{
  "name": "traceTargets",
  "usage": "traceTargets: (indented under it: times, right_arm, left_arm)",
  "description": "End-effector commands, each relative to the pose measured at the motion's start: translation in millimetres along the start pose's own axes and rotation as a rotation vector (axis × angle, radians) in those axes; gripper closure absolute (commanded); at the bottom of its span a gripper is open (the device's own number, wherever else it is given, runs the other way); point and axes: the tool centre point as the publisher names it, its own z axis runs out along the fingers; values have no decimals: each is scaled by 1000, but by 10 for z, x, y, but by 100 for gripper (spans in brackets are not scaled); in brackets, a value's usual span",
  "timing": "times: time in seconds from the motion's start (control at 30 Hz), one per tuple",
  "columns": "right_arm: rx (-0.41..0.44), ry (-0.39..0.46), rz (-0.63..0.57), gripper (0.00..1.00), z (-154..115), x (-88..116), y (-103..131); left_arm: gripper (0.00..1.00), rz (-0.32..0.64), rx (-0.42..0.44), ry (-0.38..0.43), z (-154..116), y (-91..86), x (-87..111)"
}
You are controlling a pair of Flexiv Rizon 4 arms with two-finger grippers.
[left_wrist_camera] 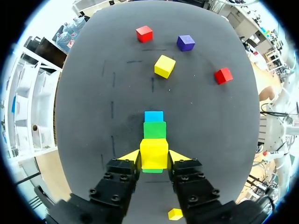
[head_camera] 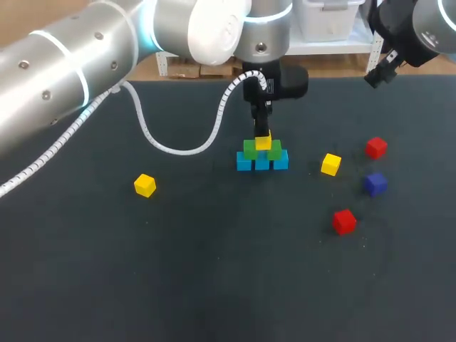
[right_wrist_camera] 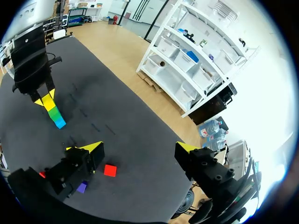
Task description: Place the blue cubes, place green cubes on the blue cubes, place the yellow cubes on the green cubes, then place the red cubes on the yellow cubes, and place purple cube on the red cubes.
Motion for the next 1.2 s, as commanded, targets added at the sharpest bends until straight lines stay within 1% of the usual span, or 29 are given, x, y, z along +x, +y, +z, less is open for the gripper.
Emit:
traceTargets:
  times: [0.03, 0.47, 1.03, 1.07, 1.1, 1.13, 1.17, 1.2]
  right_arm:
    - [6, -3, 1, 0, 3, 8, 10]
    - [6, -3, 1, 0, 3, 8, 10]
    - [6, -3, 1, 0, 3, 8, 10]
    - [6, -3, 1, 0, 3, 8, 10]
    - [6, -3, 1, 0, 3, 8, 10]
    - [6, -3, 1, 0, 3, 8, 10]
    - [6, -3, 1, 0, 3, 8, 10]
    - [6, -3, 1, 0, 3, 8, 10]
  left_arm:
    - [100, 2, 4, 1, 0, 28, 2]
    - [100, 3, -6, 4, -44, 28, 23]
    - [100, 6, 6, 5, -2, 21, 17]
    - [84, 11, 4, 4, -3, 17, 17]
    - [55, 15, 4, 3, -6, 14, 14]
    - [16, 15, 4, 4, -8, 12, 12]
    - [0, 16, 3, 5, -9, 12, 11]
    - [0, 16, 2, 5, -10, 12, 10]
